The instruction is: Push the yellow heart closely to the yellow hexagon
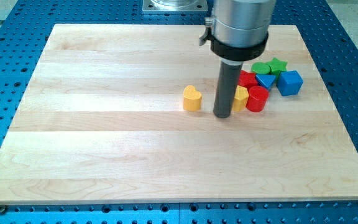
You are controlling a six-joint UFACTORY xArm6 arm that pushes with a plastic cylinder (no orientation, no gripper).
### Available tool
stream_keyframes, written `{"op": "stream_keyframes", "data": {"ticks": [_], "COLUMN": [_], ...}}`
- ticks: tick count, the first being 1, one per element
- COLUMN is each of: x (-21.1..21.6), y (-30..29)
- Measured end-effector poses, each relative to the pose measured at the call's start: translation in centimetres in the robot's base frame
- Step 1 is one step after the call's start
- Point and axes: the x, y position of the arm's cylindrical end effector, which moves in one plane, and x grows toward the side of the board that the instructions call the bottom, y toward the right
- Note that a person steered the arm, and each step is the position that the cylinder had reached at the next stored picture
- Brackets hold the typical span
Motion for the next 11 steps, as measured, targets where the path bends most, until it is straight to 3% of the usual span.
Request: {"op": "stream_keyframes", "data": {"ticks": [2,4,5,6,7,9,11], "x": [0.0,3.1,6.6,5.0,-2.1,-2.5,-5.1], "y": [4.3,6.9,-7.5,-22.6,-23.7,-8.2,-2.0]}}
